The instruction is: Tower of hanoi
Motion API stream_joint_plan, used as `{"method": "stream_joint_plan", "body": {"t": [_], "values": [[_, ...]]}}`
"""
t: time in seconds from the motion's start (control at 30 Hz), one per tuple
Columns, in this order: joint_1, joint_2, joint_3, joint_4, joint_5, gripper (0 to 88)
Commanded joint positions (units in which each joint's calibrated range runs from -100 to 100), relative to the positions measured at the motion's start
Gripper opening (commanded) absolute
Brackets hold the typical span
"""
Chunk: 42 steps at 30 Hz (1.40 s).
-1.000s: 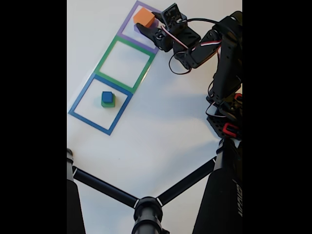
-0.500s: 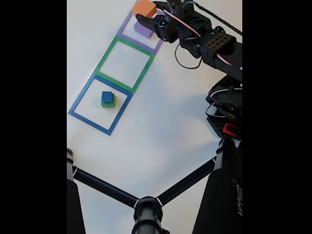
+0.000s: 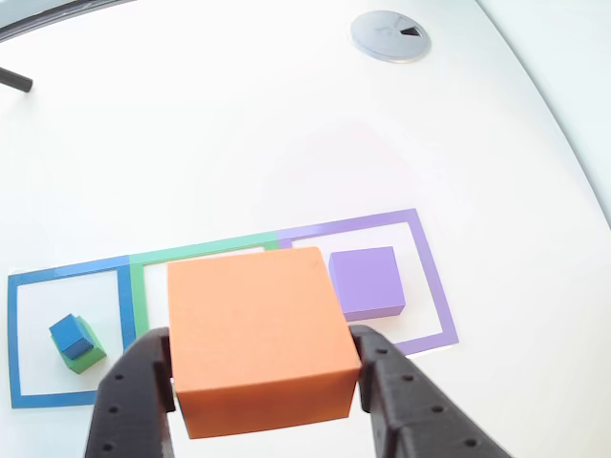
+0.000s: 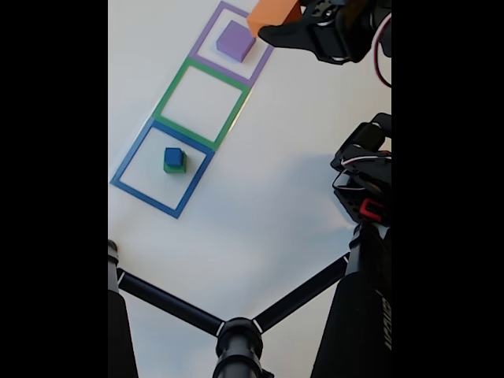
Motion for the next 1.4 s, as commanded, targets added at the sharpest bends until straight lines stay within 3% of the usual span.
{"method": "stream_joint_plan", "body": {"t": [0.0, 0.37, 0.6, 0.7, 1.0, 1.17, 1.37], "values": [[-3.4, -0.5, -6.5, 3.0, 0.0, 10.6], [-8.8, -1.7, 1.3, 1.6, 0.0, 10.5], [-10.4, -4.3, 24.8, -13.0, 0.0, 10.3], [-10.0, -4.2, 38.4, -25.6, 0.0, 10.4], [-11.8, 5.7, 74.9, -79.6, 0.0, 10.6], [-11.9, 21.0, 81.8, -106.0, 0.0, 10.7], [-12.0, 41.5, 81.8, -130.0, 0.0, 10.8]]}}
